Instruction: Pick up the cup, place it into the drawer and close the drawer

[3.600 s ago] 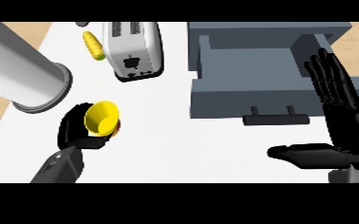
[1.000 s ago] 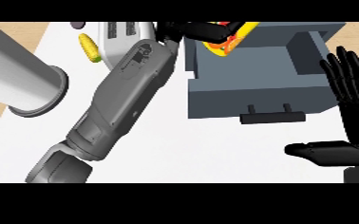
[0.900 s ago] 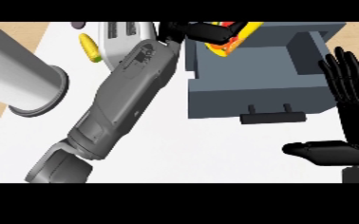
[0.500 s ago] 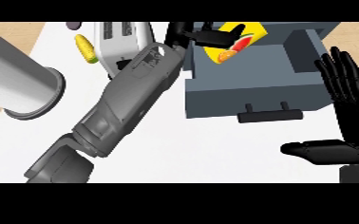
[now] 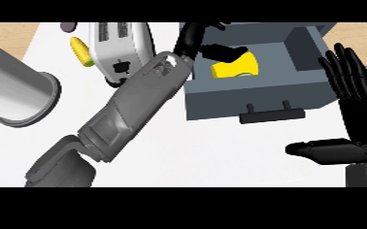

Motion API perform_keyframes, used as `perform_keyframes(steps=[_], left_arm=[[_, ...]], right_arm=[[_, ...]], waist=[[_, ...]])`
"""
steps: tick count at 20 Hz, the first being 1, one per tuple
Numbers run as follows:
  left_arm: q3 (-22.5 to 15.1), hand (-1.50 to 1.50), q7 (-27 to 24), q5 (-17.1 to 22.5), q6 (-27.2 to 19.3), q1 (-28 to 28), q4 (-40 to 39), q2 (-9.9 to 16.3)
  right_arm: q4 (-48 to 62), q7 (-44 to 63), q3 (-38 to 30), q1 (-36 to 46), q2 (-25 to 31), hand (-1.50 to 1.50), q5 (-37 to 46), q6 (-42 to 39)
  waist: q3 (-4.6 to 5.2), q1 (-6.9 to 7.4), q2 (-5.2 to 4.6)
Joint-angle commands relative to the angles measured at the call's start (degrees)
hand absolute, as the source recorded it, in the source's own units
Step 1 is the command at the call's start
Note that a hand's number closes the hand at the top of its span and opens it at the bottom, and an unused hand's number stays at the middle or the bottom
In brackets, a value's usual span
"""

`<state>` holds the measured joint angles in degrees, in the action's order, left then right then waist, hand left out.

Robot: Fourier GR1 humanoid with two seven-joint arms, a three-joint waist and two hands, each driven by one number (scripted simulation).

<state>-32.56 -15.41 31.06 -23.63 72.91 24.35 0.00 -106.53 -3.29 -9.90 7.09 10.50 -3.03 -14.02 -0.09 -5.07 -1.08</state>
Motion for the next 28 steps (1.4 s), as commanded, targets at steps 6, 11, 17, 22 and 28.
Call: perform_keyframes(steps=[6,11,17,22,28], left_arm=[[-5.97,-1.50,-0.88,3.39,-6.41,0.21,2.94,0.00],[-3.53,-1.50,-4.88,6.10,-6.46,0.92,4.66,0.00],[-1.17,-1.50,-7.84,7.52,-5.28,-0.27,6.43,0.00],[2.07,-1.50,-3.13,6.92,-5.31,-0.43,11.16,2.48],[2.93,-1.50,-0.67,6.04,-5.32,-8.92,21.95,8.86]], right_arm=[[-1.25,-0.47,-0.36,-1.08,-0.87,-1.50,-2.90,-1.10],[-4.52,5.07,0.31,0.08,-0.72,-1.50,-12.83,-5.60],[-5.94,3.64,0.62,-1.26,4.46,1.50,-8.53,-9.67],[-6.95,4.19,-0.07,-3.91,9.53,1.50,-4.94,-13.65],[-10.10,6.12,4.16,-4.37,7.83,1.50,6.47,-9.44]], waist=[[0.02,-0.38,-0.02],[0.08,0.81,0.40],[0.08,3.06,0.68],[0.10,5.03,1.28],[0.12,5.98,1.39]])
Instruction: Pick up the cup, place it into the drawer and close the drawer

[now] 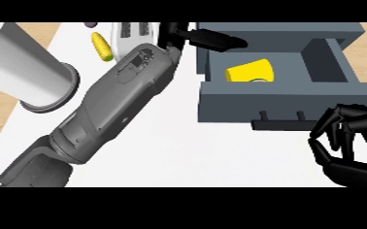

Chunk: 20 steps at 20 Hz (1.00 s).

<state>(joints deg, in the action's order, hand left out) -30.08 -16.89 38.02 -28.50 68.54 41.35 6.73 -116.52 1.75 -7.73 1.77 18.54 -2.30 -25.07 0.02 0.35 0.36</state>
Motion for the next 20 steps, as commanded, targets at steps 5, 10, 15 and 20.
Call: perform_keyframes(steps=[5,10,15,20], left_arm=[[1.91,-1.50,5.70,-1.10,-0.32,-10.19,16.44,8.88],[5.99,-1.50,3.82,0.65,4.66,-17.29,20.14,13.63],[5.44,-1.50,6.98,0.50,4.56,-22.83,28.30,17.31],[8.02,-1.50,3.66,0.77,7.19,-30.01,31.97,20.56]], right_arm=[[4.65,-1.92,3.93,0.08,-1.04,1.50,13.67,3.56],[12.30,-4.76,11.16,6.19,-3.75,1.50,25.70,9.13],[18.42,-7.52,18.62,6.06,-2.47,1.50,39.56,13.35],[32.04,-11.30,19.63,12.46,-0.38,1.50,48.49,18.38]], waist=[[-0.02,1.12,0.02],[-0.02,1.45,-0.41],[-0.04,2.49,-0.19],[-0.04,2.49,-0.50]])
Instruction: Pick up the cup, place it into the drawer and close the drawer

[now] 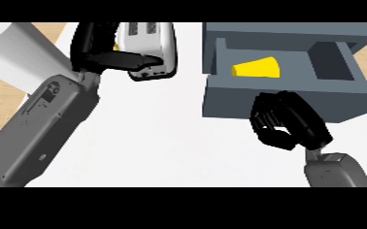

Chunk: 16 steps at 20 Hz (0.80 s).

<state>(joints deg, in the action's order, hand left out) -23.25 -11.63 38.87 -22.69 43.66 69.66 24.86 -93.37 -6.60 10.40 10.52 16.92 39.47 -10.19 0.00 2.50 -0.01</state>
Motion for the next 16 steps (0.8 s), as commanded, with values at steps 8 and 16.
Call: perform_keyframes(steps=[8,16], left_arm=[[7.68,-1.50,-2.47,1.37,9.83,-11.85,4.76,7.67],[8.54,-1.50,-1.60,0.38,10.16,-17.46,10.45,7.53]], right_arm=[[36.03,-8.97,0.85,17.62,-4.95,1.50,12.85,13.65],[62.31,-15.53,-6.91,33.85,-5.30,1.50,11.25,16.66]], waist=[[-0.03,-0.92,-0.39],[-0.11,0.43,-0.73]])
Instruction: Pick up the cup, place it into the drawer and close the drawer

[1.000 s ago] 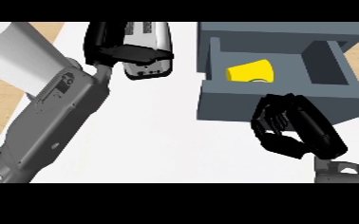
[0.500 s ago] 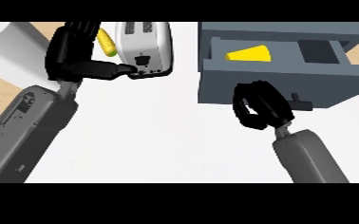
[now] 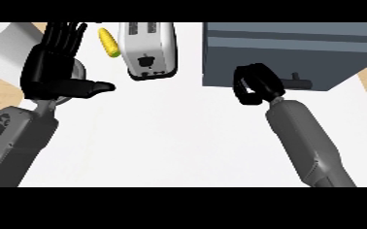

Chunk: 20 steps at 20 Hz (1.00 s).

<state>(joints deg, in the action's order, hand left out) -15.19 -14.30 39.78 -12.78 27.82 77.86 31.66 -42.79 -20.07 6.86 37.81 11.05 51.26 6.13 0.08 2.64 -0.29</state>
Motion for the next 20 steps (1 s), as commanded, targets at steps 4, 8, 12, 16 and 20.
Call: perform_keyframes(steps=[4,8,12,16,20], left_arm=[[3.76,-1.50,-2.72,0.69,6.08,-3.77,-1.16,2.31],[2.25,-1.50,-2.89,0.26,6.62,-3.67,-0.54,0.45],[2.00,-1.50,-1.40,0.50,6.91,-3.34,0.13,0.48],[1.64,-1.50,-1.76,0.30,8.42,-3.41,-0.10,0.43],[0.92,-1.50,-2.58,-0.10,8.41,-3.66,0.31,-0.88]], right_arm=[[19.83,-5.26,-5.73,10.83,2.61,1.50,-0.91,0.96],[23.88,-3.25,-8.63,17.35,4.60,1.50,-2.60,-2.02],[25.88,-6.26,-9.41,17.05,7.09,1.50,-3.10,-2.72],[26.47,-5.67,-10.45,18.61,6.71,1.50,-4.04,-3.49],[25.94,-7.80,-12.40,18.53,8.31,1.50,-5.97,-4.06]], waist=[[-0.17,0.85,-1.07],[-0.21,2.14,-1.71],[-0.27,2.63,-2.08],[-0.25,3.37,-2.43],[-0.30,3.97,-2.83]])
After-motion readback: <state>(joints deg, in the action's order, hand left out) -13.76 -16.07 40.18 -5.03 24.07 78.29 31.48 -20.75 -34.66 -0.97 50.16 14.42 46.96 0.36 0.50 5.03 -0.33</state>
